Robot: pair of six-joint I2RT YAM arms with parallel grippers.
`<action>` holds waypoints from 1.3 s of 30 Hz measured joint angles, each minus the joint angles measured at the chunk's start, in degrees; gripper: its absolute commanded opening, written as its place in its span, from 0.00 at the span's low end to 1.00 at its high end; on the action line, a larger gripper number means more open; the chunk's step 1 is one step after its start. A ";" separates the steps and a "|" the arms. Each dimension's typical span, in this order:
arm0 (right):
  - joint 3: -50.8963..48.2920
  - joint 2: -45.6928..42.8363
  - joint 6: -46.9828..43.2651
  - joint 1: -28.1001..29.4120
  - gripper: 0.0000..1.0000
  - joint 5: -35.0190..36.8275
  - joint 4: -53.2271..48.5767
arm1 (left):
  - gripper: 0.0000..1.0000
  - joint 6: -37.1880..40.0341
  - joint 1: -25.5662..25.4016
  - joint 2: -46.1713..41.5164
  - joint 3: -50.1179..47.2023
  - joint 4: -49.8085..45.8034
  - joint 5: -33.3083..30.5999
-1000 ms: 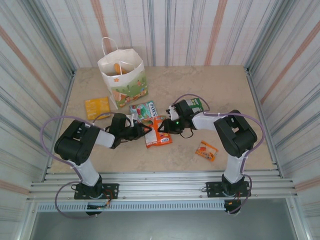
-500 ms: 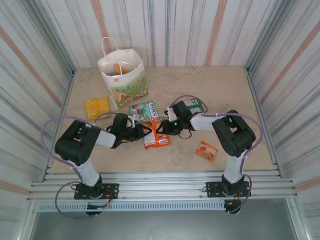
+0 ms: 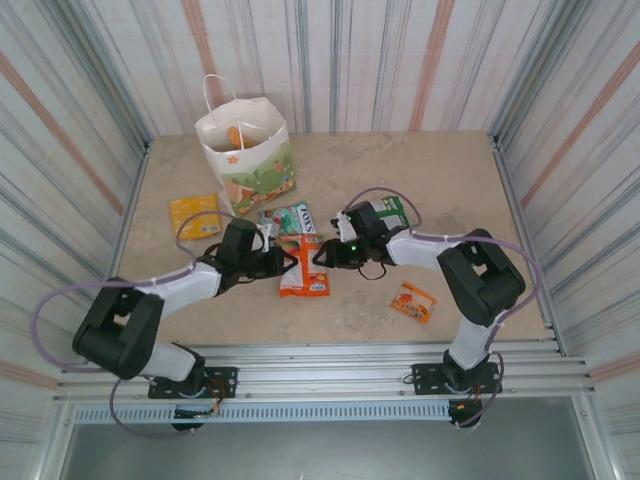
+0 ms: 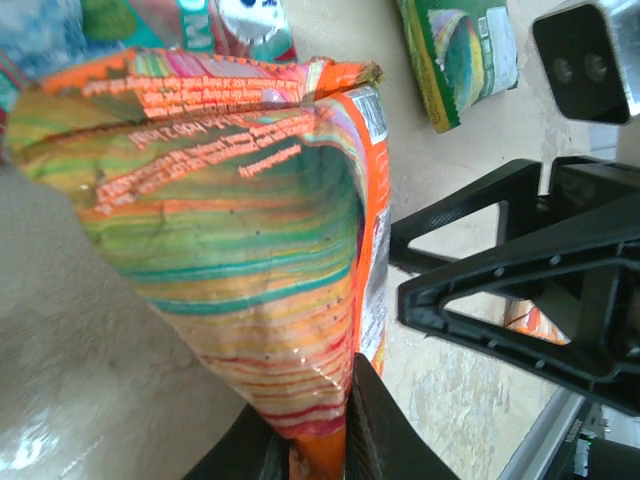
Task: Place the snacks into the paper bag
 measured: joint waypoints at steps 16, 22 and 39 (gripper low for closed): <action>1.03 -18.84 -6.10 2.12 0.56 12.13 -8.74 | 0.00 25.90 -0.02 -13.07 21.64 -33.77 -11.28; 2.54 -22.51 -7.63 3.96 0.57 15.39 -10.56 | 0.00 37.27 -0.02 -11.63 31.50 -40.06 -13.16; 5.57 -22.25 -12.31 7.82 0.56 15.91 -12.22 | 0.00 53.83 7.54 1.27 60.22 -45.31 -14.36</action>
